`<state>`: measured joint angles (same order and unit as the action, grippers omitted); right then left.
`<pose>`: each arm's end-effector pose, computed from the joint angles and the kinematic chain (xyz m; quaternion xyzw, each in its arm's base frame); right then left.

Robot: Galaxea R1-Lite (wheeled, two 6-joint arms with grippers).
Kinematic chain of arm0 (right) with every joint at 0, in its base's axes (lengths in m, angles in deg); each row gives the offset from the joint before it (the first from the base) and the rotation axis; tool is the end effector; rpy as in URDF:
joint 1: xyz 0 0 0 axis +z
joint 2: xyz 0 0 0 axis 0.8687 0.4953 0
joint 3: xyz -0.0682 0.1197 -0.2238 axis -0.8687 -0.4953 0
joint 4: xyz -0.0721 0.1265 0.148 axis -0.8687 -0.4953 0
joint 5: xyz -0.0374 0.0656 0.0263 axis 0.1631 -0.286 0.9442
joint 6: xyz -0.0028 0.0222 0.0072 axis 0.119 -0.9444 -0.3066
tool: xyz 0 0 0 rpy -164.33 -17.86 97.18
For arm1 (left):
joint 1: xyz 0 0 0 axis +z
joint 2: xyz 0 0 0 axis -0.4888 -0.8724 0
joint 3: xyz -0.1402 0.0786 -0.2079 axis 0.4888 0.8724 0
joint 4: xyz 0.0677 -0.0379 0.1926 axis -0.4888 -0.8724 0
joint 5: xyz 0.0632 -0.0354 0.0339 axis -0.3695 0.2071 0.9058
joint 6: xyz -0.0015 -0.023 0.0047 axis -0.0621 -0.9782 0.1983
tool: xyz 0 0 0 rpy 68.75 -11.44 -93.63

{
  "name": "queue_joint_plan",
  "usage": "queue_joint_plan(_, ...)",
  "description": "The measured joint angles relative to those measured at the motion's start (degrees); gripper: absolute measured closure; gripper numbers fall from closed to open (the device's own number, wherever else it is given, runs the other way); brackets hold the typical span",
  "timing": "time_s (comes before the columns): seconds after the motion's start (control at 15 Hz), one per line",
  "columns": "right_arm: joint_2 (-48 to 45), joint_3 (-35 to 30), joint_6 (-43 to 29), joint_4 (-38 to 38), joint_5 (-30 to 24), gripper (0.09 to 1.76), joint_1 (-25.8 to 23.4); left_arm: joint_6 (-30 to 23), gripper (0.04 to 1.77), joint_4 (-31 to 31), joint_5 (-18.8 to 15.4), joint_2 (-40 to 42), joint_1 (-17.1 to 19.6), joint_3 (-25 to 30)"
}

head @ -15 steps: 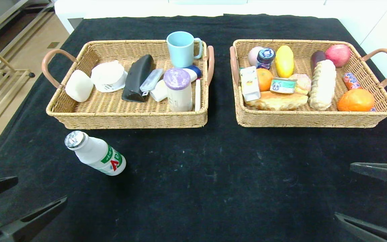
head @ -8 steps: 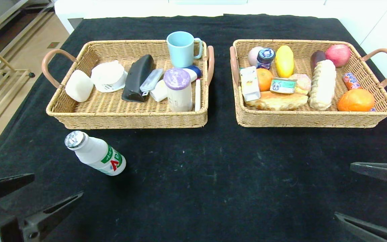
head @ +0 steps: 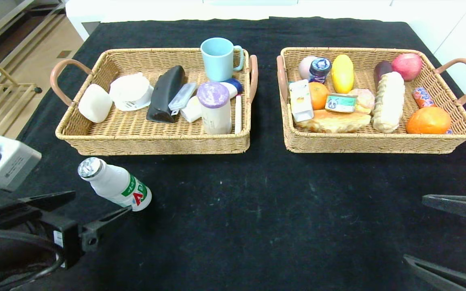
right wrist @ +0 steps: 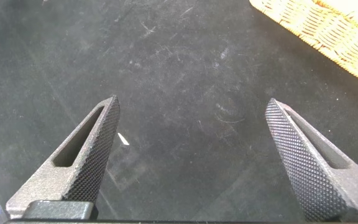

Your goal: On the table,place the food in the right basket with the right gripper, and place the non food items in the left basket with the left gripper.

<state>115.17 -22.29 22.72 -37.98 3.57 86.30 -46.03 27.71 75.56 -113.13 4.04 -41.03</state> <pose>0.1428 0.0777 0.1834 -0.1235 0.0803 0.3828 0.9120 0.1617 -0.0701 0.1809 0.0579 0.1582 -0.1013 0.9805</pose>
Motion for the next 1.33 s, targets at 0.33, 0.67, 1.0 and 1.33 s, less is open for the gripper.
queue_joint_plan(0.33, 0.0, 0.0, 0.0, 0.0, 0.0, 0.14, 0.0, 0.5, 0.09, 6.4, -0.3, -5.4, 3.5, -0.2)
queue_joint_plan(0.67, 0.0, 0.0, 0.0, 0.0, 0.0, 0.14, 0.0, 0.4, 0.09, 11.1, -0.6, -9.3, 3.9, -0.2)
queue_joint_plan(1.0, -0.1, 0.0, 0.0, 0.0, 0.0, 0.14, 0.0, 0.2, 0.09, 15.9, -0.1, -12.1, 4.0, 0.4)
queue_joint_plan(1.33, -0.2, 0.0, 0.0, 0.0, 0.0, 0.14, -0.1, 0.5, 0.09, 19.7, 0.3, -14.1, 4.1, 0.9)
